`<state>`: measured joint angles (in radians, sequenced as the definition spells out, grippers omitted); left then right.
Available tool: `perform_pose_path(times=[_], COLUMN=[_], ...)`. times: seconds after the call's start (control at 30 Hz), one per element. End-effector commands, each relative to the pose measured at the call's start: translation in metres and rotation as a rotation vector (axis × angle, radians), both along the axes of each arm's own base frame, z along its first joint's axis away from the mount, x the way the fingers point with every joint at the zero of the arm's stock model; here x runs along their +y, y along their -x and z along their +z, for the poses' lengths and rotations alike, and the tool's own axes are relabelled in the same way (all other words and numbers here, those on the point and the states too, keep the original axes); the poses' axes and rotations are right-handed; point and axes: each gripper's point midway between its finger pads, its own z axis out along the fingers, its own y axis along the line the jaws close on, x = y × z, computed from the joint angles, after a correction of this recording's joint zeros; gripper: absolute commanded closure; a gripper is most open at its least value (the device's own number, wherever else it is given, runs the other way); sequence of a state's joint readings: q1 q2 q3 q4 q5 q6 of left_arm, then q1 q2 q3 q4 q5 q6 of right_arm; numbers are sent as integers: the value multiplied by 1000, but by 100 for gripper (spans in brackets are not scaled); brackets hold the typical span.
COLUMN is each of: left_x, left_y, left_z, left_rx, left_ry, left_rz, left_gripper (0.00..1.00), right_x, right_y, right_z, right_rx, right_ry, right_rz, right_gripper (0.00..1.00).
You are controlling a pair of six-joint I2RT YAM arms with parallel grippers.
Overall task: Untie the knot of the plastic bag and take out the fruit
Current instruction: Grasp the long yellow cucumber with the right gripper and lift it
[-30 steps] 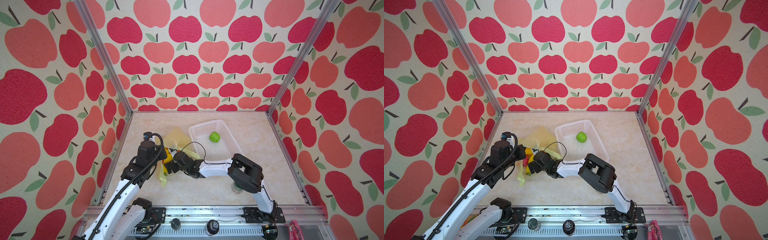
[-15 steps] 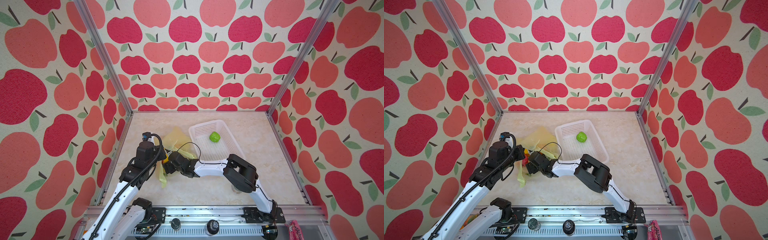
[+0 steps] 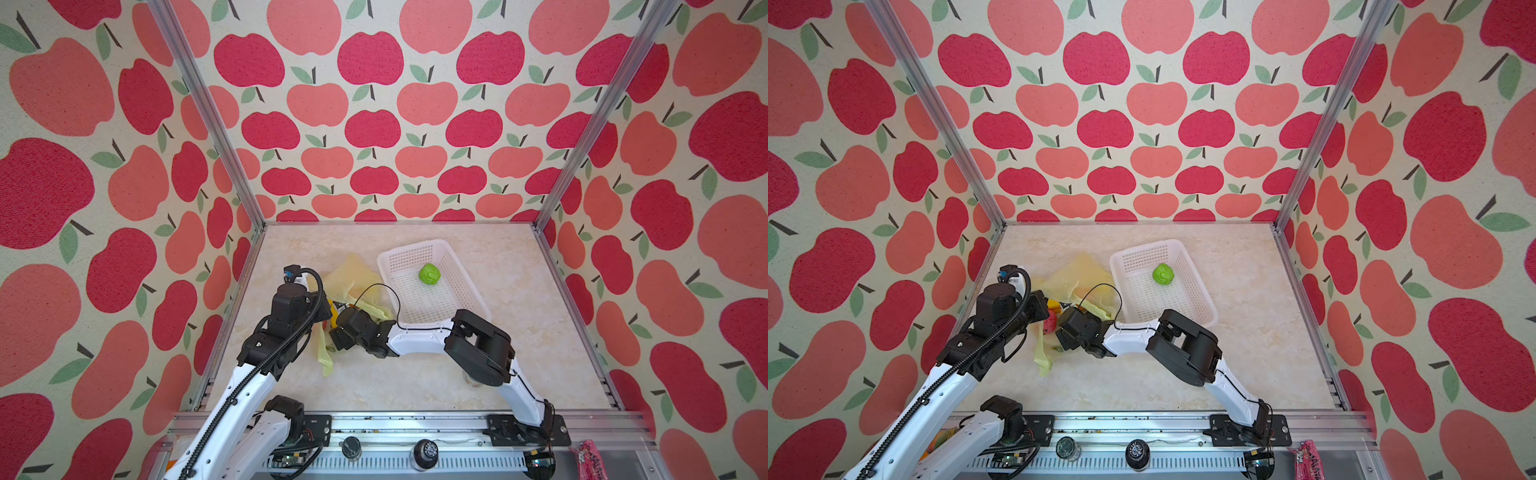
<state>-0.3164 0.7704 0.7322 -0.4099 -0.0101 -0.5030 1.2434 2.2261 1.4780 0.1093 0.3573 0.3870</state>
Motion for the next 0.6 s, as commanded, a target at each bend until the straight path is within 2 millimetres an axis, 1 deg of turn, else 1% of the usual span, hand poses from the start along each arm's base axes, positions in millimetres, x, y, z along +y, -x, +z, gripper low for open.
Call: perform_pose_path(times=[0.0,0.13,0.33,0.43,0.57], left_x=[1,1,2,3,4], left_y=[1,0,1,2,2], left_z=[18,18,19,19,20], left_rx=[-42,-40,-42,-42,-44], left_ry=[4,5,4,4,7], left_rz=[-3,-4,1,2,4], left_gripper=[100,100,100,100,100], right_x=[-1,-4,-9,-9,-14], right_y=[0,-2,-5,0,12], right_z=[-10,-4,0,14,52], right_rx=[5,-4,-13,-28,-88], right_ry=[38,20,10,-40,-161], right_rz=[8,7,-1,28,89], right_gripper=[16,29,45,52,55])
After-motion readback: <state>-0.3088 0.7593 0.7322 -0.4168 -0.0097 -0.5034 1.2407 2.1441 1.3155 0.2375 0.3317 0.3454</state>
